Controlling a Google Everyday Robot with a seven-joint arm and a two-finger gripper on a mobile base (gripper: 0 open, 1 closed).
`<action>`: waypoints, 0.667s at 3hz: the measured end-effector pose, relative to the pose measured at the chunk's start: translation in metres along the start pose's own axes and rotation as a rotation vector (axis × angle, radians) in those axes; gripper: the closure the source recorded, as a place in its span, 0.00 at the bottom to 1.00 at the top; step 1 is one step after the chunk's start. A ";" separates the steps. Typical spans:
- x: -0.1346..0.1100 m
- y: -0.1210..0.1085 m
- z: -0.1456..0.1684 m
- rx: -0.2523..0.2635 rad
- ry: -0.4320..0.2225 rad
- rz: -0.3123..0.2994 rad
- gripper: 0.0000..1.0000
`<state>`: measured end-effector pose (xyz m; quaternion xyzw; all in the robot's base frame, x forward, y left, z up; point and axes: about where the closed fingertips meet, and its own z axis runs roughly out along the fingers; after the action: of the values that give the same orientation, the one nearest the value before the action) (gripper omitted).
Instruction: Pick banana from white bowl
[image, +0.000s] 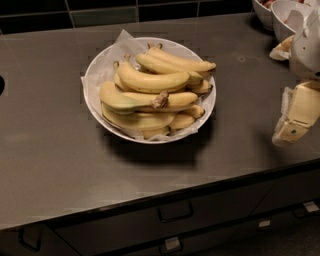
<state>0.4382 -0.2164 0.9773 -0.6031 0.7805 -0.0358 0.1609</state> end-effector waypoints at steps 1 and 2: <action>0.000 0.000 0.000 0.000 0.000 0.000 0.00; -0.005 -0.001 -0.002 0.007 -0.006 -0.012 0.00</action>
Offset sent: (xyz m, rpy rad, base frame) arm 0.0036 0.0142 0.0047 0.0017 -0.0086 0.0403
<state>0.4395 -0.2117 0.9803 -0.6074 0.7762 -0.0375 0.1650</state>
